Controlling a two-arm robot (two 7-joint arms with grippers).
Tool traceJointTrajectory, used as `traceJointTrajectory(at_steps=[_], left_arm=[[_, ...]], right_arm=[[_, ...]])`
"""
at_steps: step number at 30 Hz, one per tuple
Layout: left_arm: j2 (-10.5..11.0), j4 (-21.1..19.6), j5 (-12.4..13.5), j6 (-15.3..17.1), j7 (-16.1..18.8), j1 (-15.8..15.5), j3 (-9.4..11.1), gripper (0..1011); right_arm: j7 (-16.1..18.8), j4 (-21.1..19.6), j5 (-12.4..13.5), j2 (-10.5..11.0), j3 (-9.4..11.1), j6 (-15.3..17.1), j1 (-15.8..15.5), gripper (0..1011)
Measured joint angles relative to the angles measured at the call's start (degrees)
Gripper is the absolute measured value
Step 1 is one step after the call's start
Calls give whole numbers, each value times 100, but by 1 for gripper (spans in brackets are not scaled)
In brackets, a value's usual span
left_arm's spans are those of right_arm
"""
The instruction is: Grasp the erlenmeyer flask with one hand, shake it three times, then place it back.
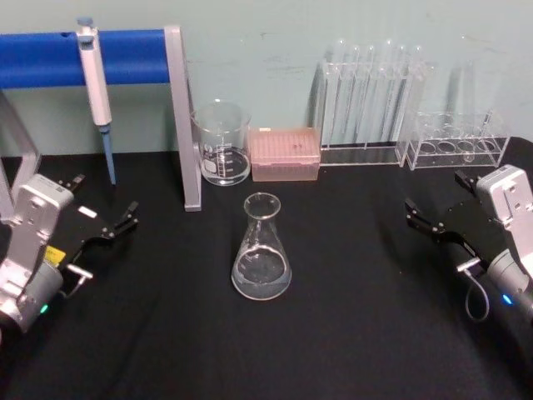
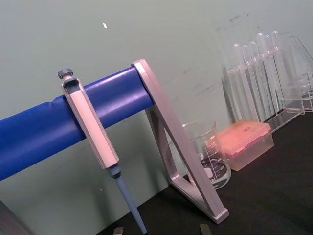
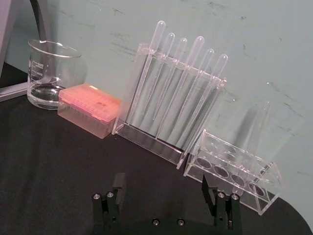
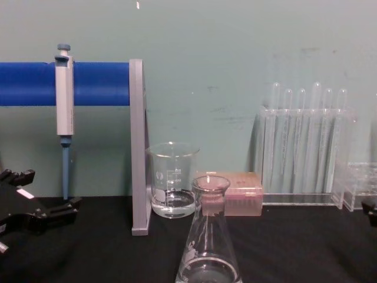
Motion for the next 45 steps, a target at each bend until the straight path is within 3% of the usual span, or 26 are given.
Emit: traceJointTrajectory(at_steps=[23, 26, 29, 33, 37, 40, 45], left_arm=[[0, 0, 0, 0, 0, 0, 0, 1001], [0, 0, 0, 0, 0, 0, 0, 1001], [0, 0, 0, 0, 0, 0, 0, 1001], [0, 0, 0, 0, 0, 0, 0, 1001], [0, 0, 0, 0, 0, 0, 0, 1001], [0, 0, 0, 0, 0, 0, 0, 1001], [0, 0, 0, 0, 0, 0, 0, 1001]], right_arm=[[16, -12, 6, 5, 20, 1, -5, 1000], [225, -120, 185, 15, 136, 50, -41, 1000], [558, -274, 538, 27, 274, 191, -99, 1000], [1177, -515, 1203, 41, 475, 523, -183, 1000], [1717, -645, 1640, 45, 558, 772, -203, 1000], [2078, -695, 1828, 36, 551, 910, -185, 1000], [2476, -721, 1884, -13, 446, 1016, -116, 1000]])
